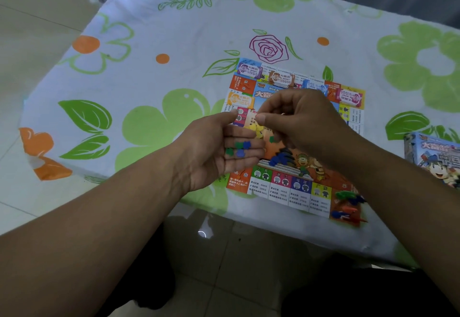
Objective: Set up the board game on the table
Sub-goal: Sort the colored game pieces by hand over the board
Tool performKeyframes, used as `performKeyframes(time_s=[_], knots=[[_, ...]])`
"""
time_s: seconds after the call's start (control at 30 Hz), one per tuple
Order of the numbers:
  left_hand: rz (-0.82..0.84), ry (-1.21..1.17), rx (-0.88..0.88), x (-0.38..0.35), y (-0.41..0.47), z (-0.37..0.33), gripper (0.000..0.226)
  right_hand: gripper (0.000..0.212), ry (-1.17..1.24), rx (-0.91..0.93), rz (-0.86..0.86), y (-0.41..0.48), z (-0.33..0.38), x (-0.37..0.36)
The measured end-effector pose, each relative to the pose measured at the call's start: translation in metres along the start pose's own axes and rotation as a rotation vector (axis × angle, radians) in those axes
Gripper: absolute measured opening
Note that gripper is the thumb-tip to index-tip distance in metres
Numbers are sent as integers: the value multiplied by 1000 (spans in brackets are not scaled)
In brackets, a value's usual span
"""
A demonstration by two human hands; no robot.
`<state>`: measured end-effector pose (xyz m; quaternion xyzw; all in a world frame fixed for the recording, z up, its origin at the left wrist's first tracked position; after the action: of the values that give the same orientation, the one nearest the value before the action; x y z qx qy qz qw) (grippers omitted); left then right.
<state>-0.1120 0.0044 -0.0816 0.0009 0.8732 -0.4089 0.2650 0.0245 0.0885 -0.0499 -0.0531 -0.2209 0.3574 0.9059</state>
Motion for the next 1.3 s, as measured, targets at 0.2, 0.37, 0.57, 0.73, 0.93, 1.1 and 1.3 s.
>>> performKeyframes(time_s=[0.2, 0.37, 0.57, 0.73, 0.93, 1.1, 1.3], knots=[[-112, -58, -86, 11, -2, -7, 42, 7, -54, -93, -71, -4, -13, 25], [-196, -87, -158, 18, -3, -11, 37, 4, -136, -174, 44, -8, -20, 18], [-221, -76, -165, 24, -2, -11, 36, 3, -250, -147, 210, -2, -22, -17], [-211, -55, -147, 24, -2, -11, 36, 9, -261, -170, 261, 6, -26, -30], [-208, -49, -136, 27, -4, -11, 37, 9, -255, -179, 252, 8, -27, -30], [-206, -43, -138, 25, -5, -11, 37, 6, -271, -171, 258, 8, -27, -32], [-204, -43, -139, 26, -4, -12, 38, 14, -290, -162, 268, 8, -23, -34]])
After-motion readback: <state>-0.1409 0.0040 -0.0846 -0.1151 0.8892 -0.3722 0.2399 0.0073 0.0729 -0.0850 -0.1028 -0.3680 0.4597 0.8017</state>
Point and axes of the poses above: each hand's wrist, its own y-axis towards the middle knuckle, its own x-axis out of the back of the hand, z = x × y, the point moved 5 cm from there along y, towards the middle knuckle, and after that the axes turned 10 degrees about z, right-handed, at the moved point
